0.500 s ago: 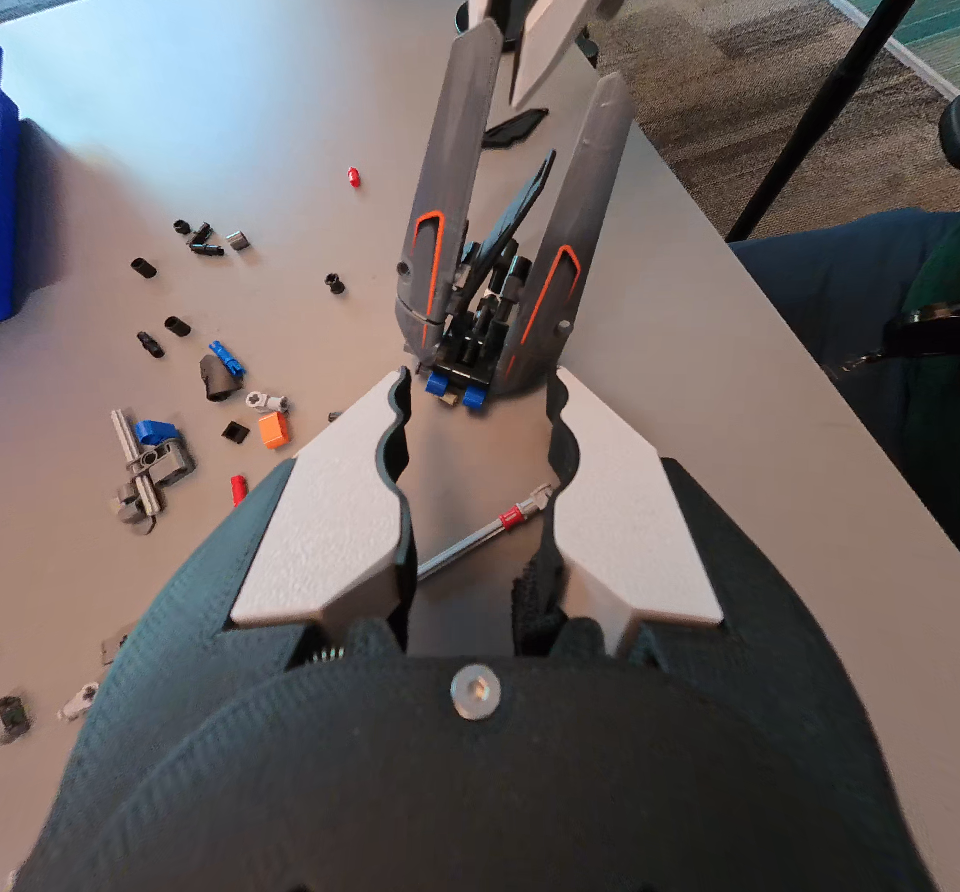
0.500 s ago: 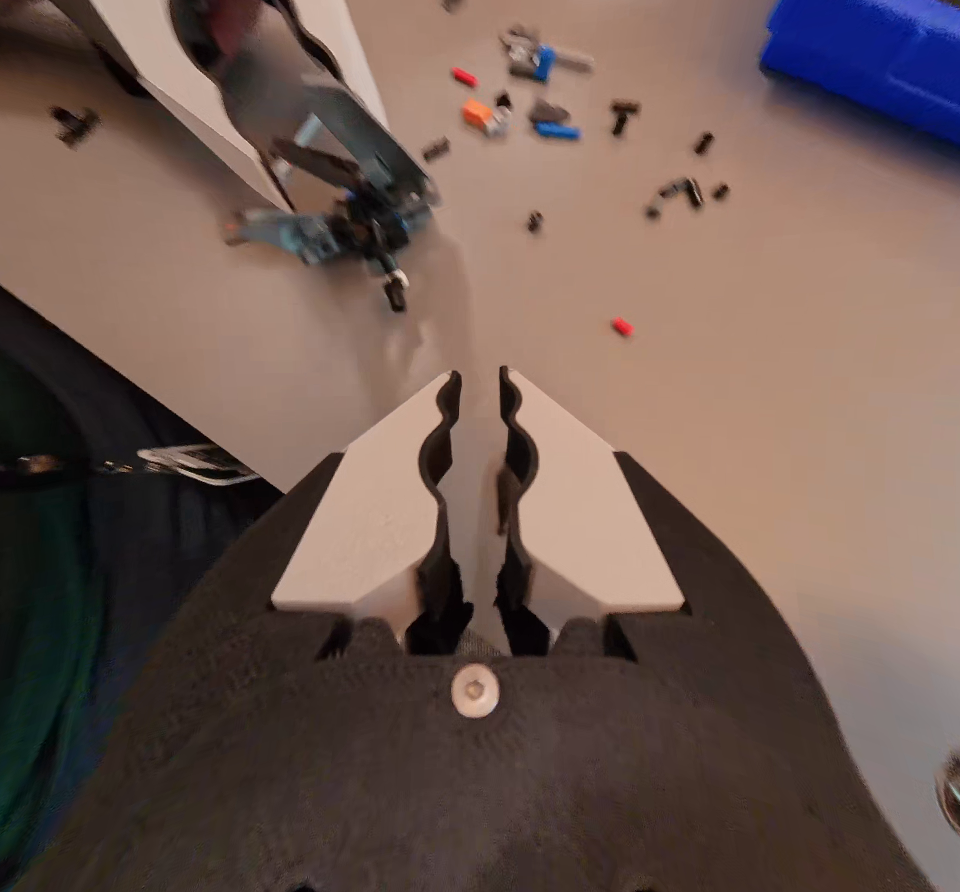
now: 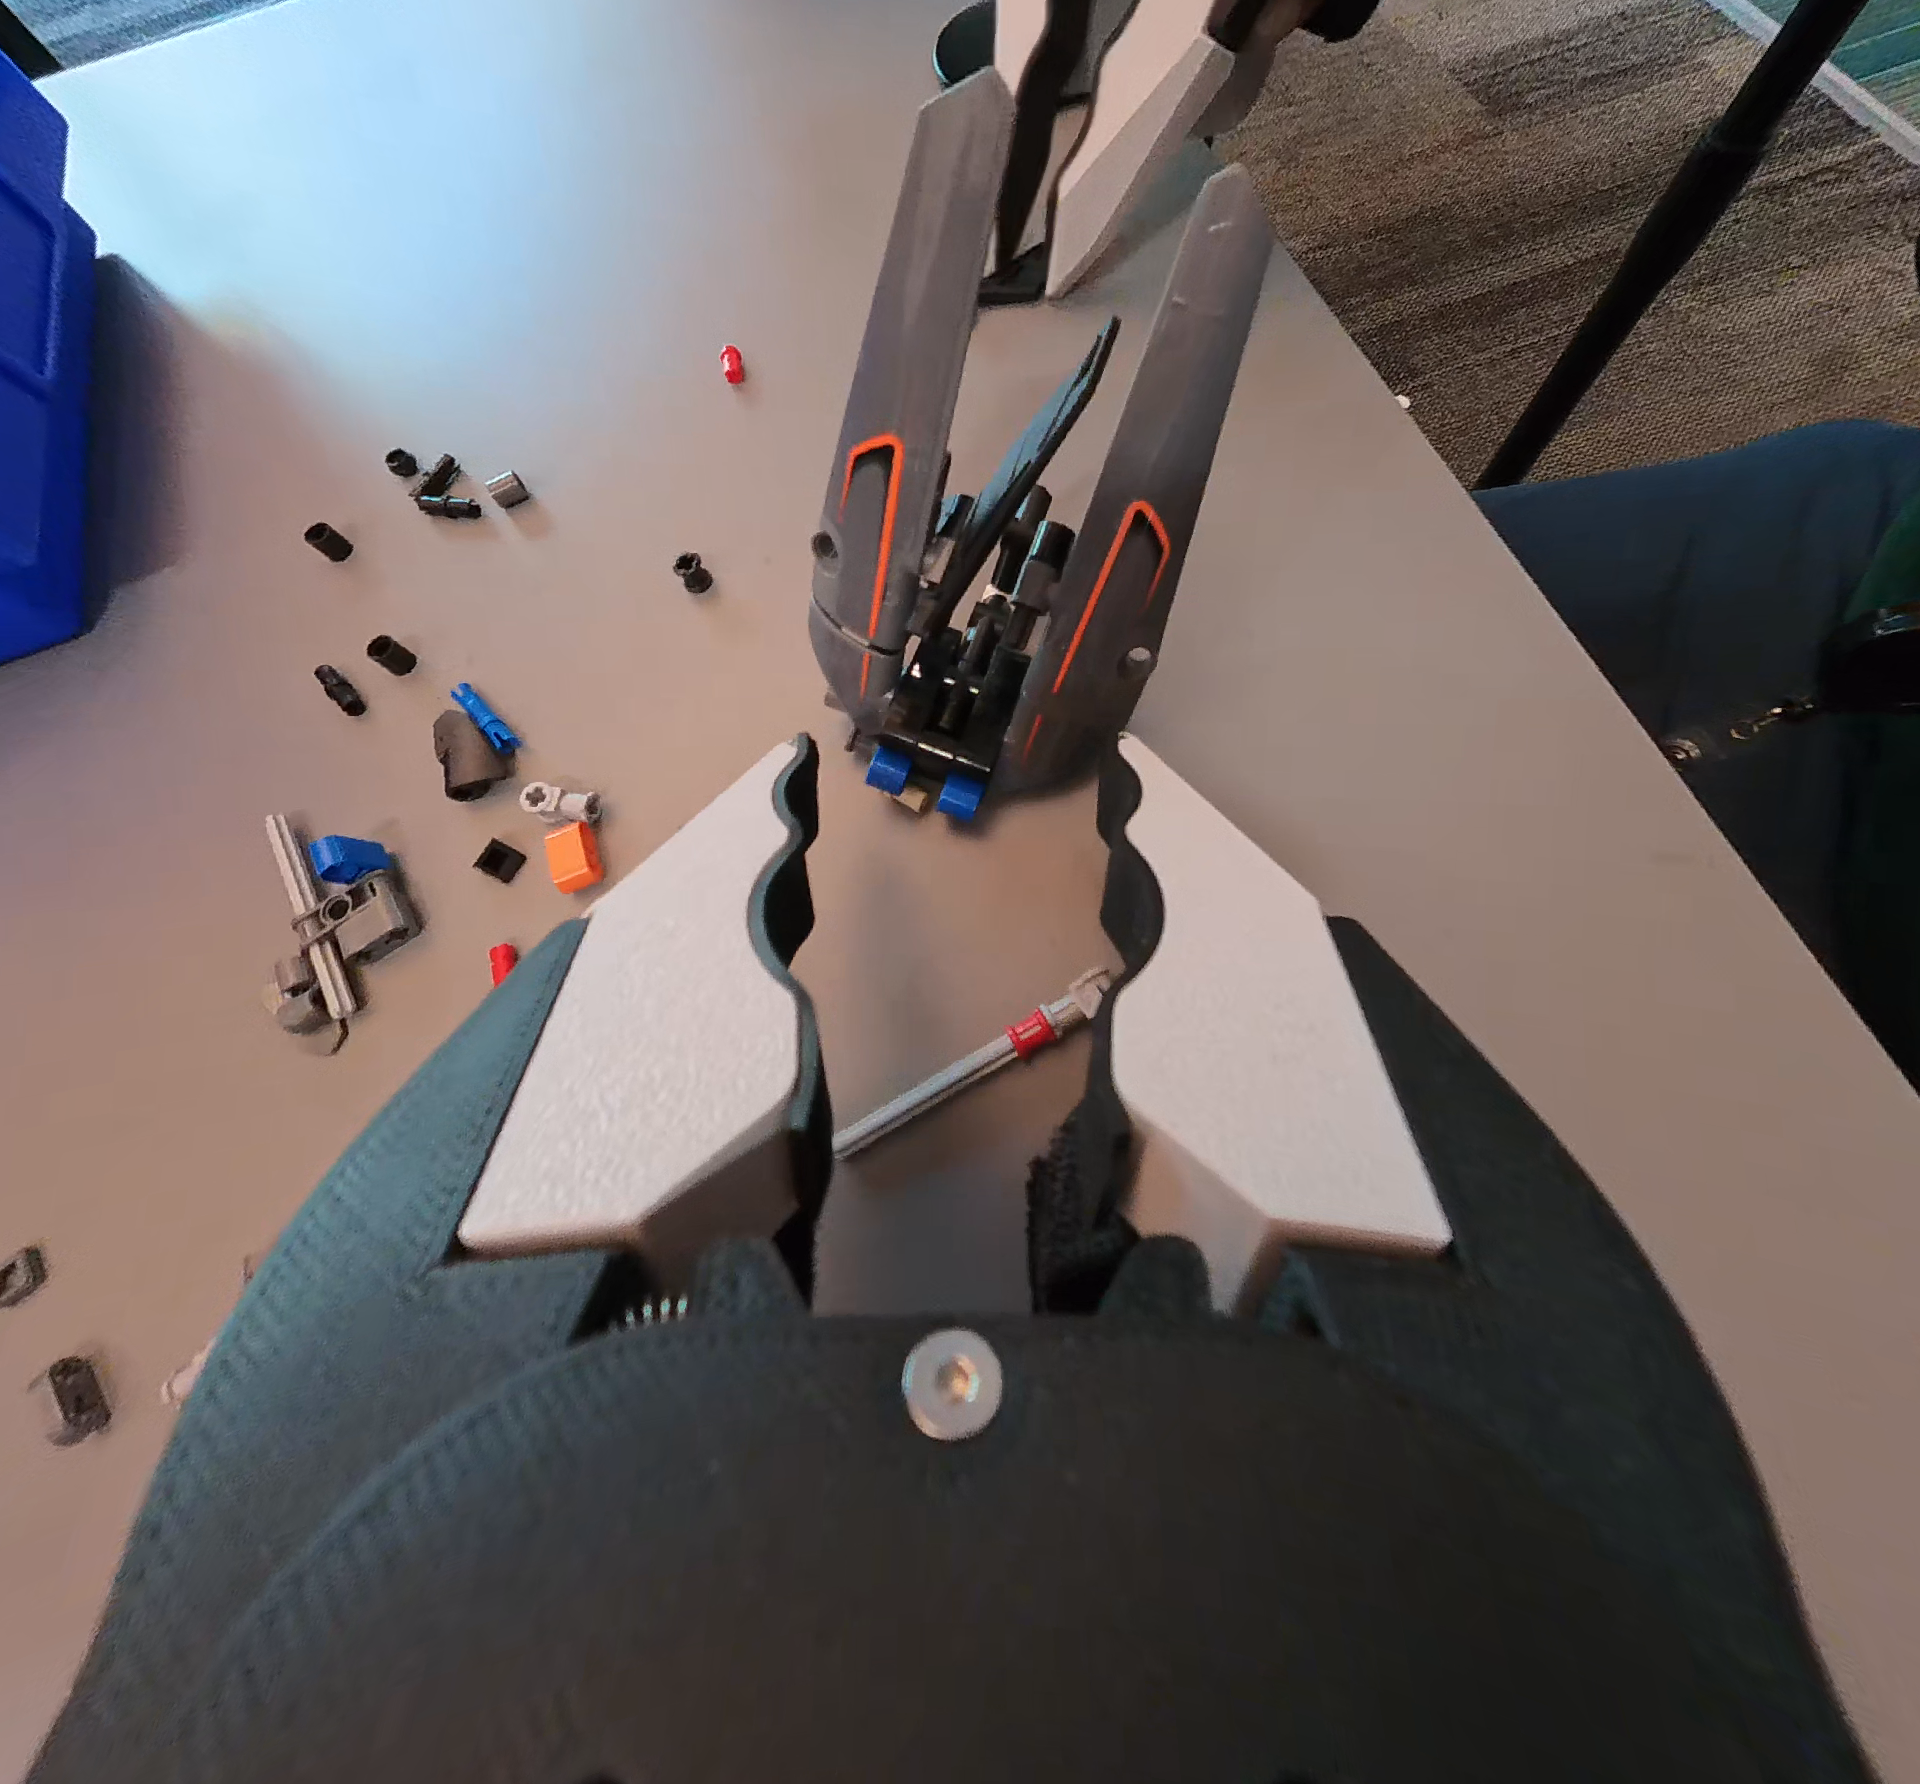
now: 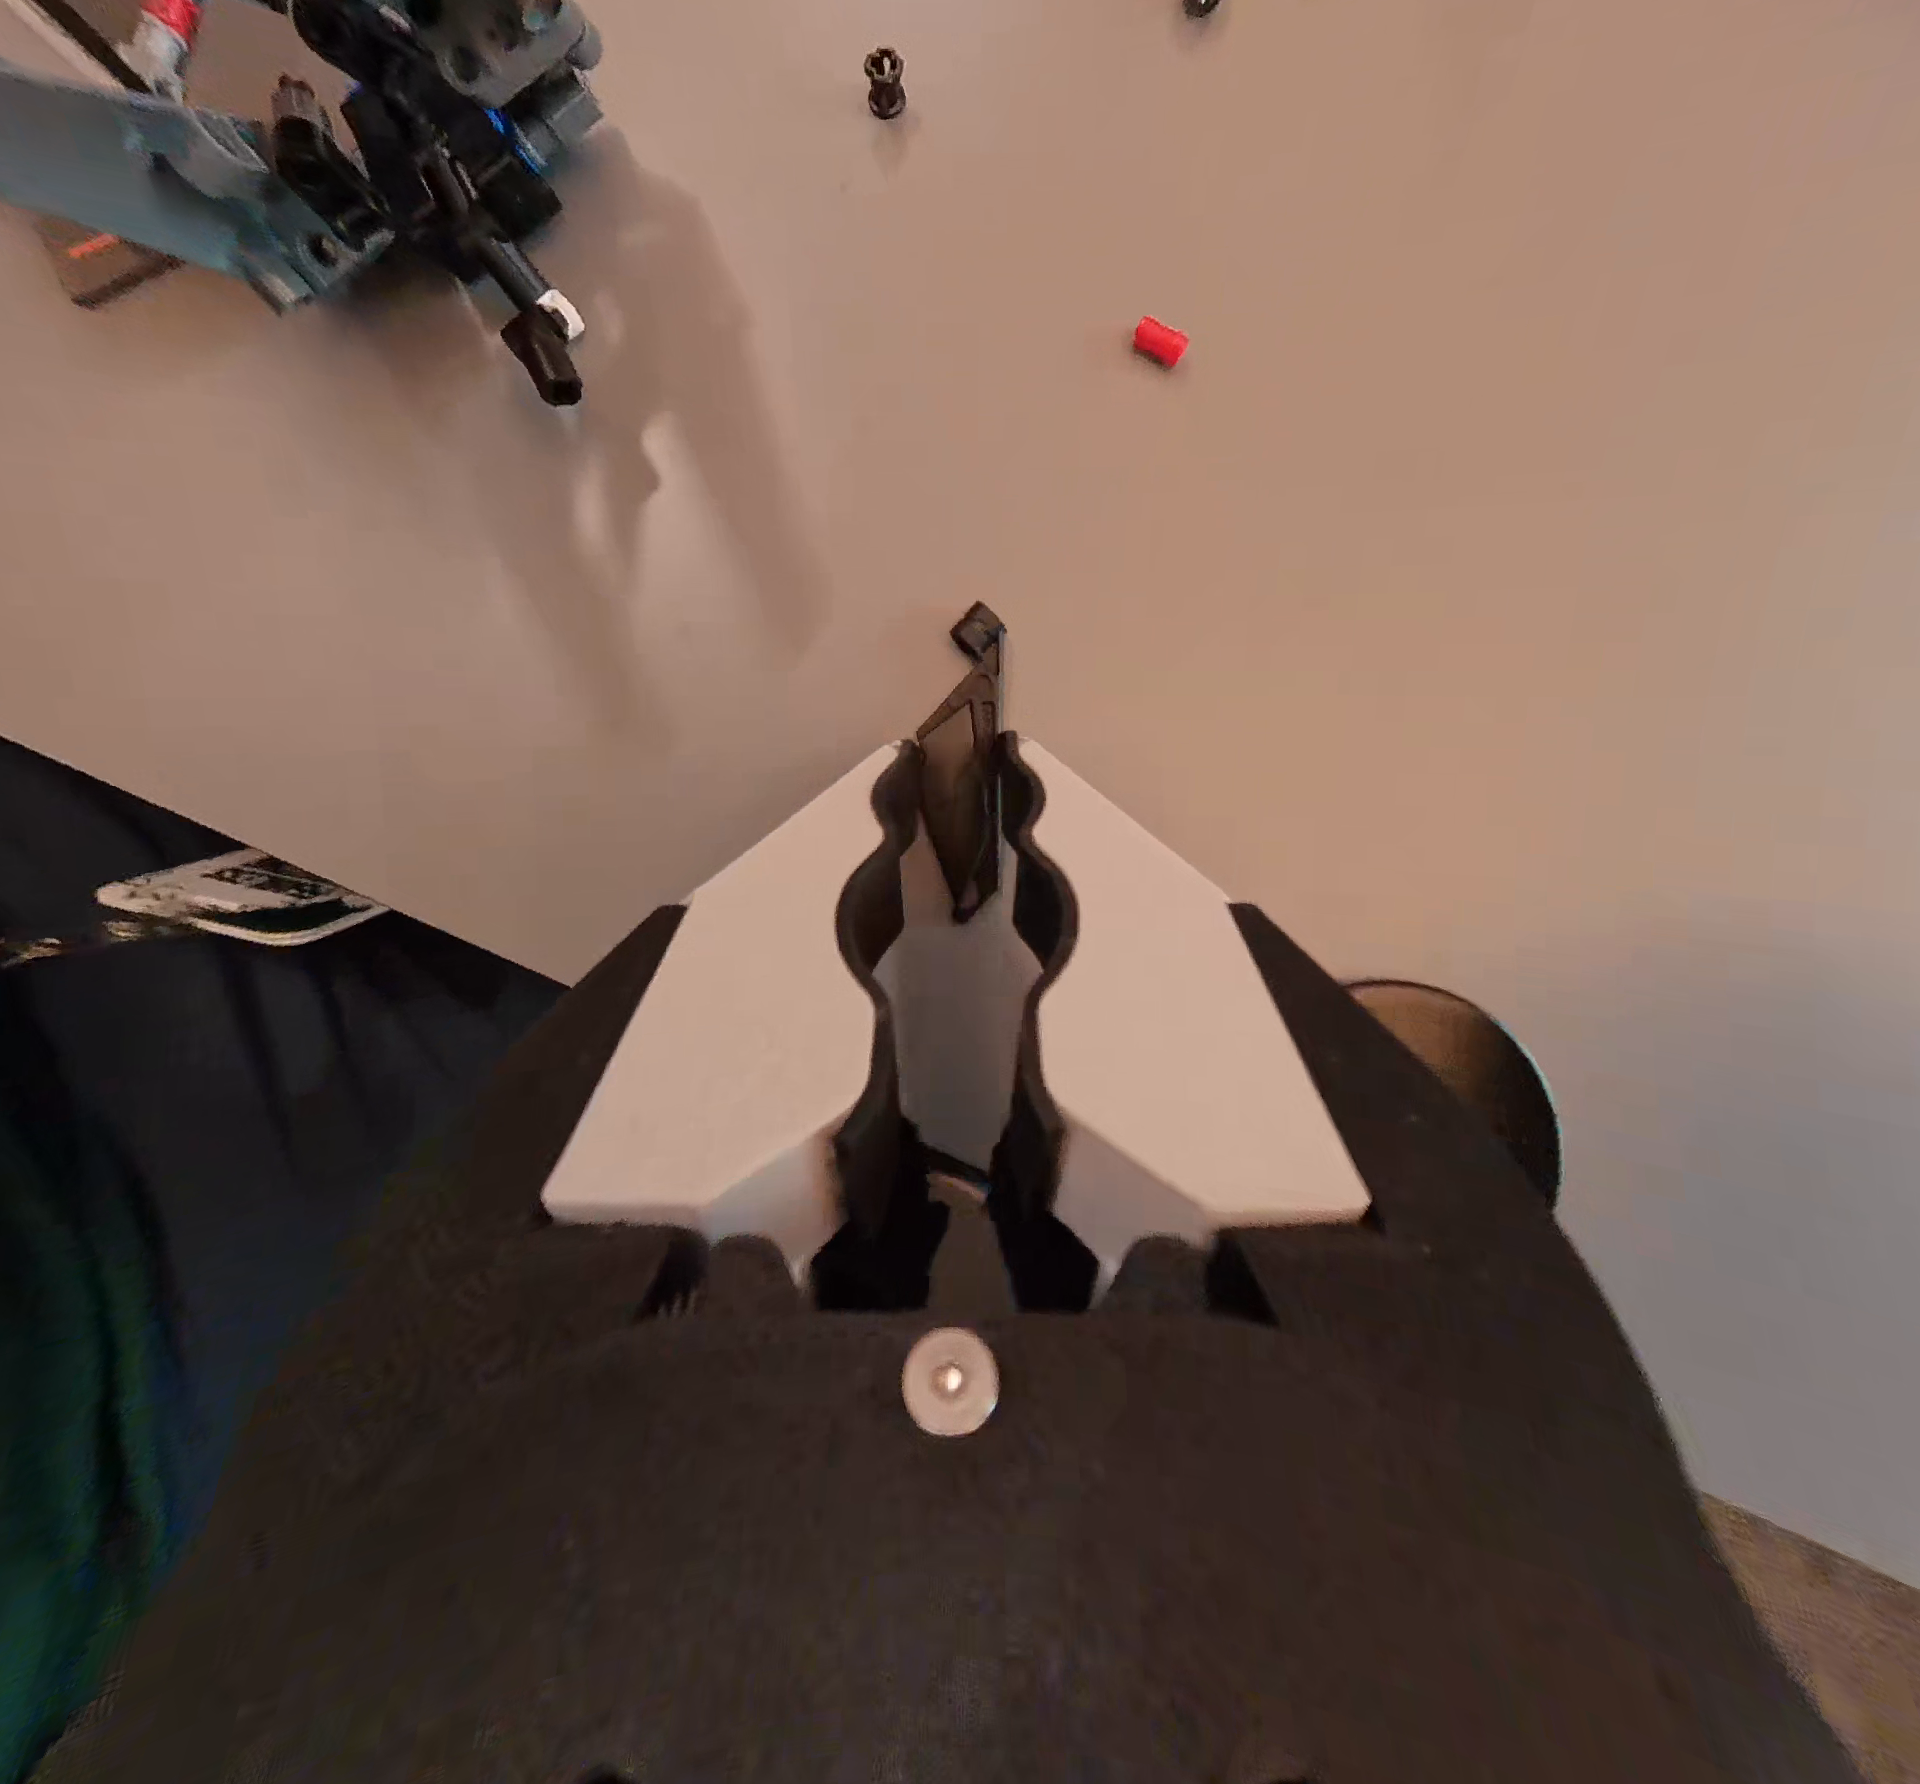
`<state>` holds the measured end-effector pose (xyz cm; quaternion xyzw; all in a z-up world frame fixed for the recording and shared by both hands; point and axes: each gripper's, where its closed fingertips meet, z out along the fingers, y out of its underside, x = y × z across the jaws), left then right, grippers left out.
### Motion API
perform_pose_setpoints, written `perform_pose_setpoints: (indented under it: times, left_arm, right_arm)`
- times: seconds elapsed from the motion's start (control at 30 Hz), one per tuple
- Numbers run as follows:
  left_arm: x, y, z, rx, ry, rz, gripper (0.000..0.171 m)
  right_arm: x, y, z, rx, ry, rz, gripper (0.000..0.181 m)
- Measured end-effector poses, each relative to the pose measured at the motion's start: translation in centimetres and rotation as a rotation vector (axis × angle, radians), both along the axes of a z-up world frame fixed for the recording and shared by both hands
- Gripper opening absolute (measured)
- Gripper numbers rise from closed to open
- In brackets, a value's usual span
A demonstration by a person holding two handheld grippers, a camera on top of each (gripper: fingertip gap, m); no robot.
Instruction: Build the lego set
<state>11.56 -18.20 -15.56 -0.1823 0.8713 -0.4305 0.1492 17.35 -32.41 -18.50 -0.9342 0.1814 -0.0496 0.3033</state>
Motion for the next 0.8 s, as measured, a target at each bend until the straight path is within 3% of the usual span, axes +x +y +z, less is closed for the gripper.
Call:
perform_pose_setpoints:
  times: [0.2,0.4,0.53,0.63,0.8]
  left_arm:
    - [-0.1,0.0,0.5,-0.004,-0.011,0.000,0.052]
    - [-0.7,-0.4,2.4,-0.058,-0.015,0.006,0.051]
    - [-1.7,-1.8,6.3,-0.208,0.013,0.008,0.045]
    - [-2.7,-3.3,9.3,-0.362,0.071,-0.003,0.031]
    - [-4.3,-5.2,11.1,-0.522,0.200,-0.034,0.033]
  right_arm:
    - [-0.5,0.1,0.2,0.090,0.040,-0.028,0.013]
    - [-1.9,1.2,3.7,0.147,-0.083,0.053,0.013]
    - [-4.5,2.9,9.0,0.184,-0.258,0.189,0.013]
    - [-6.8,4.4,12.3,0.187,-0.381,0.287,0.012]
    - [-10.0,6.7,13.7,0.200,-0.435,0.401,0.012]
